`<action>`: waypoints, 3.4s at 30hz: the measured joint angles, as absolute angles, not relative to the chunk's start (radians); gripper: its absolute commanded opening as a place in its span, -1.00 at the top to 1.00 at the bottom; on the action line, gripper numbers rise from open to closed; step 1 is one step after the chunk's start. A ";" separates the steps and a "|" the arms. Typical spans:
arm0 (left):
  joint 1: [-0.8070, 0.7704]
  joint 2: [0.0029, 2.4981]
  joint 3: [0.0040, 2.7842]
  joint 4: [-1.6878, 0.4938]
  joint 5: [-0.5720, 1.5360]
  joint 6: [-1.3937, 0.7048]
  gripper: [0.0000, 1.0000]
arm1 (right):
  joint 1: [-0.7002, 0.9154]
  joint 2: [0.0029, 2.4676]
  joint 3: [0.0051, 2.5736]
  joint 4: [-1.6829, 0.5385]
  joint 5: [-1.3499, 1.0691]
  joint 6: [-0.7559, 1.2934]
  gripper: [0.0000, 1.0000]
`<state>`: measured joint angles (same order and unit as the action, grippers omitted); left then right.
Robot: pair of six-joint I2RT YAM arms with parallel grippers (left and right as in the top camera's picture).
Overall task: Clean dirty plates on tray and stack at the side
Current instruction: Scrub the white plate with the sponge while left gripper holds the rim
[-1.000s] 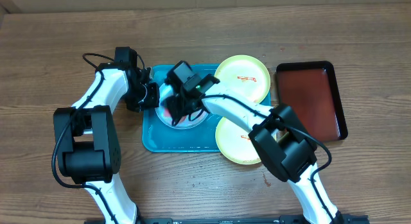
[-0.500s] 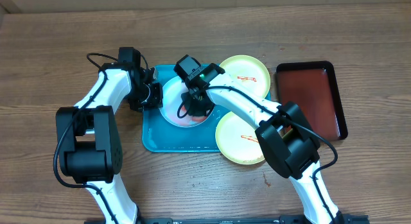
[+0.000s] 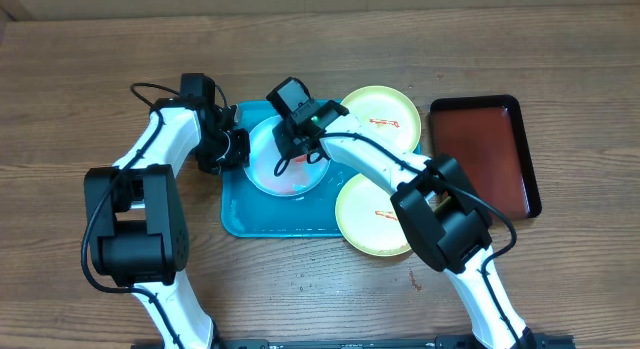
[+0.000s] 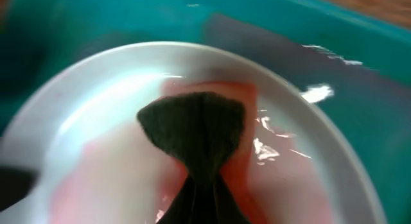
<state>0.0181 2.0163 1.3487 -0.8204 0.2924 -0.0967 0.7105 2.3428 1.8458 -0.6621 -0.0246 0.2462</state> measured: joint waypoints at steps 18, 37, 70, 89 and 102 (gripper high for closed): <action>0.019 2.016 1.349 -0.819 0.296 -0.096 0.92 | 0.691 2.366 1.881 -0.965 -0.482 0.171 0.93; 0.004 2.017 1.349 -0.810 0.319 -0.097 0.91 | 0.701 2.363 1.922 -0.823 0.228 0.292 0.93; 0.000 2.017 1.349 -0.825 0.297 -0.097 0.91 | 0.696 2.363 1.944 -1.101 -0.117 0.299 0.92; 0.007 2.017 1.349 -0.820 0.279 -0.102 0.91 | 0.691 2.381 1.914 -0.707 0.120 0.344 0.93; 0.022 2.017 1.351 -0.822 0.225 -0.097 0.92 | 0.653 2.405 1.917 -0.807 -0.461 0.310 0.92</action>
<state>0.0216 2.0167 1.3506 -0.8223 0.2249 -0.0967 0.6533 2.4050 1.9171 -0.8066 -0.4614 0.3103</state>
